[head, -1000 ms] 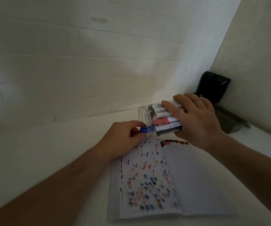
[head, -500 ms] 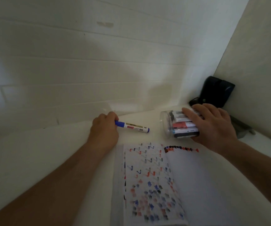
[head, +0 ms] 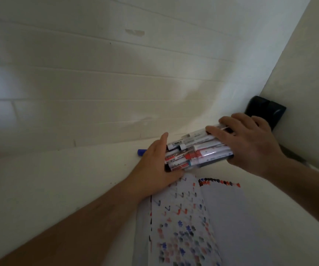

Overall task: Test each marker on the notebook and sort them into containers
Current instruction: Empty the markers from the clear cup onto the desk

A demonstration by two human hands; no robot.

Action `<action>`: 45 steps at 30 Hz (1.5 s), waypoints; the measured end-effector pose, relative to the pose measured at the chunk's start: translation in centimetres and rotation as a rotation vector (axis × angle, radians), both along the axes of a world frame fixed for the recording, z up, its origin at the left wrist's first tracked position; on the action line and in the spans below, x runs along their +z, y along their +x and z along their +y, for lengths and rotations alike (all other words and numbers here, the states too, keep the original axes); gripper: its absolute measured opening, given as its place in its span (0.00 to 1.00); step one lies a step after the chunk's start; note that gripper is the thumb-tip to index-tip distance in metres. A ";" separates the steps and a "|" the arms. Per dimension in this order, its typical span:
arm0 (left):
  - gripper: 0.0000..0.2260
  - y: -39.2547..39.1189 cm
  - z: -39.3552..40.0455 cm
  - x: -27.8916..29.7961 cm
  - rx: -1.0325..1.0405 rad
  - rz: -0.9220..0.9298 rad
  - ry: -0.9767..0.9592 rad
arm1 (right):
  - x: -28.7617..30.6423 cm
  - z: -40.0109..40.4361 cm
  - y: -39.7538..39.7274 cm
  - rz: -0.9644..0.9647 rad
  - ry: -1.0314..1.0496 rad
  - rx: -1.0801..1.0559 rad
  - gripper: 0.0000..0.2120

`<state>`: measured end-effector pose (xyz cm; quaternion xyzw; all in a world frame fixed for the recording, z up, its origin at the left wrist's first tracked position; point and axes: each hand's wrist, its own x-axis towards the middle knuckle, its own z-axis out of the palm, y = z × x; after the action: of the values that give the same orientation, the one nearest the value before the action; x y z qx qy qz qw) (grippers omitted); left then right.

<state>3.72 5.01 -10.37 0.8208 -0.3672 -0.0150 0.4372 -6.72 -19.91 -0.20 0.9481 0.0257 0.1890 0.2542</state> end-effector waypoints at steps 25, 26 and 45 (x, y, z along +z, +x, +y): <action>0.38 -0.2 0.7 0.6 0.012 -0.136 0.033 | -1.3 -3.4 -3.7 -0.054 0.091 -0.264 0.55; 0.39 -0.1 0.6 0.5 0.019 -0.140 0.028 | -1.1 -3.6 -4.0 -0.067 0.103 -0.281 0.56; 0.43 0.7 0.6 -0.5 0.232 -0.339 0.198 | 1.3 -6.8 -5.9 0.017 -0.082 -0.363 0.53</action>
<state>4.41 5.58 -10.83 0.8873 -0.3352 0.1377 0.2852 -12.60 -26.72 1.09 0.9277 -0.1358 0.1308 0.3223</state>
